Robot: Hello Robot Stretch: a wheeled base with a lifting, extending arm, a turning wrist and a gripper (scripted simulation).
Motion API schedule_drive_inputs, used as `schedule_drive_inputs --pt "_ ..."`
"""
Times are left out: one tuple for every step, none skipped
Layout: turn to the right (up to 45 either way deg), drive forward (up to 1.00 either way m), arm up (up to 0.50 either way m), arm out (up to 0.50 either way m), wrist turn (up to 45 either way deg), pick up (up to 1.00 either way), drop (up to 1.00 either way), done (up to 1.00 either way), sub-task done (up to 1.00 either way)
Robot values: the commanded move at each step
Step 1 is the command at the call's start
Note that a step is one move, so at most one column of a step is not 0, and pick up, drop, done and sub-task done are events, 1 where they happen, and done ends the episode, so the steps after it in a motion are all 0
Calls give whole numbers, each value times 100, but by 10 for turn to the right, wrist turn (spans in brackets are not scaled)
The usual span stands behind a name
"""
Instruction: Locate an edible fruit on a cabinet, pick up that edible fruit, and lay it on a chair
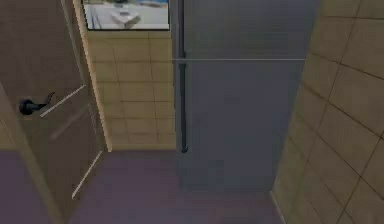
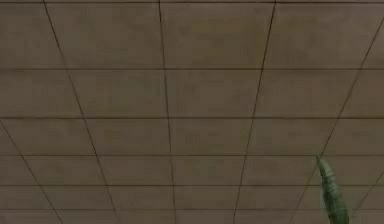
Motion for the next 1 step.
schedule_drive_inputs --pt "-450 0 0 0 0 0 0 0 0"
